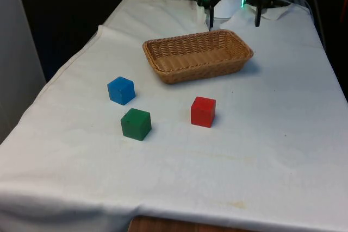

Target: Pick up exactly two blocks and place them into the basket.

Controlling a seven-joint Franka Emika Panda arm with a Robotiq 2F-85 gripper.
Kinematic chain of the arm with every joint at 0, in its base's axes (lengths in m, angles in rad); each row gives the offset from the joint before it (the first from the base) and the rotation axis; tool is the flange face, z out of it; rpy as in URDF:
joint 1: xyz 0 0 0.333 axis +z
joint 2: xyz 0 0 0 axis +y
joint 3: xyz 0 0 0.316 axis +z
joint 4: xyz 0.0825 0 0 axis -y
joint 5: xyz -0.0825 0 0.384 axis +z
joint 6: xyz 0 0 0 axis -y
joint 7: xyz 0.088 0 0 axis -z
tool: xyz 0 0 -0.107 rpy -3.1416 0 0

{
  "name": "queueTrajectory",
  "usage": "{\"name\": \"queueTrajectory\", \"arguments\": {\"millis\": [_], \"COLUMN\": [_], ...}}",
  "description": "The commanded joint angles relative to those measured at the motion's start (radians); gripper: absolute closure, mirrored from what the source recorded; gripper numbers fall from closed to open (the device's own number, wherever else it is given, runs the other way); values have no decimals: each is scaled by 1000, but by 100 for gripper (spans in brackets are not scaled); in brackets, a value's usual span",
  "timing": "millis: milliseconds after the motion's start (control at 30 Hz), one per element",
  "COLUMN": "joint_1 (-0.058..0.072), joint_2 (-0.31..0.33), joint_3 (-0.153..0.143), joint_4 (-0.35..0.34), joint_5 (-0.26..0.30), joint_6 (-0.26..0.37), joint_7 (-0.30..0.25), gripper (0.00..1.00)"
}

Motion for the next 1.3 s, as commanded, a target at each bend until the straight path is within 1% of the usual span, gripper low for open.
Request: {"name": "queueTrajectory", "arguments": {"millis": [0, 33, 67, 100, 167, 200, 333, 367, 400, 433, 633, 667, 700, 733, 900, 933, 967, 1000, 1133, 1233, 1267], "joint_1": [-2, -3, 0, -5, -8, -12, -19, -12, -20, -21, -27, -20, -28, -30, -35, -38, -29, -40, -46, -47, -41], "joint_2": [-3, -2, -1, 2, 10, 25, 59, 52, 67, 84, 130, 126, 138, 155, 196, 217, 204, 227, 266, 297, 294], "joint_3": [2, 2, -1, 2, 2, 2, -3, -8, -5, -9, -16, -22, -18, -20, -23, -23, -30, -23, -22, -22, -31], "joint_4": [-21, -29, -19, -35, -44, -46, -38, -43, -35, -29, -20, -23, -20, -17, -4, 8, -2, 14, 35, 47, 47], "joint_5": [8, 10, 0, 12, 17, 25, 47, 35, 52, 64, 95, 85, 100, 112, 137, 149, 135, 154, 176, 200, 191], "joint_6": [35, 47, 25, 58, 77, 95, 122, 121, 126, 134, 163, 159, 168, 179, 202, 209, 204, 211, 224, 239, 230], "joint_7": [-7, -8, -1, -10, -13, -16, -25, -18, -27, -30, -34, -27, -34, -34, -34, -35, -29, -35, -38, -52, -45], "gripper": [0, 0, 0, 0, 0, 0, 0, 0, 0, 0, 0, 0, 0, 0, 0, 0, 0, 0, 0, 0, 0]}}
